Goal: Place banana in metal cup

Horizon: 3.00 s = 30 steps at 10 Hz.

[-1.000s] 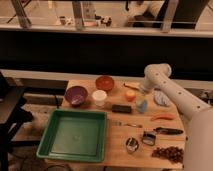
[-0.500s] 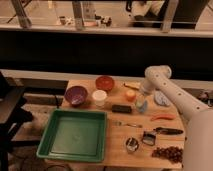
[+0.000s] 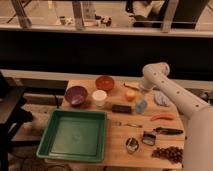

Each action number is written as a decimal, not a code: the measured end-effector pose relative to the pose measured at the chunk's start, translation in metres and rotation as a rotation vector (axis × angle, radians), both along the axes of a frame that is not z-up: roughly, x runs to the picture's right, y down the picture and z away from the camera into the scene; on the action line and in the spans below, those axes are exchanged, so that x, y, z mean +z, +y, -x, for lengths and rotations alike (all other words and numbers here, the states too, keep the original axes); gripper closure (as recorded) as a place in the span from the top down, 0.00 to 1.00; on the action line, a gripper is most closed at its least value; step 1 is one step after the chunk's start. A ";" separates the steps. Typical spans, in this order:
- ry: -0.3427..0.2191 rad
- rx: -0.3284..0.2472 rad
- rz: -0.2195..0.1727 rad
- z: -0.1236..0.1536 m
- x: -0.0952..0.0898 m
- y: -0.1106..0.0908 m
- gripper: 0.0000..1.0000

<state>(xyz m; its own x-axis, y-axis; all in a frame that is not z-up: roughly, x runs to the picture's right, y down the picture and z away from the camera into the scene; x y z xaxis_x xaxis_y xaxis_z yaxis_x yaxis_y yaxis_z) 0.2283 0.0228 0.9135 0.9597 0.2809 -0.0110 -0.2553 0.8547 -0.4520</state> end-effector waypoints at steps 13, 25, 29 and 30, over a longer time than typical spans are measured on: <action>0.046 -0.072 -0.110 -0.010 -0.004 -0.058 0.80; -0.036 -0.062 -0.250 -0.047 0.027 -0.087 0.80; -0.057 -0.090 -0.283 -0.045 0.037 -0.084 0.80; -0.063 -0.097 -0.285 -0.043 0.048 -0.080 0.80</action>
<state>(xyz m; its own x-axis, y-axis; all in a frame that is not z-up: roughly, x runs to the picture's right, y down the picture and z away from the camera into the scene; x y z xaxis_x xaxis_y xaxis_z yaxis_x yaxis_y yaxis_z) 0.2710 -0.0567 0.9612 0.9785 0.1706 0.1158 -0.1449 0.9685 -0.2026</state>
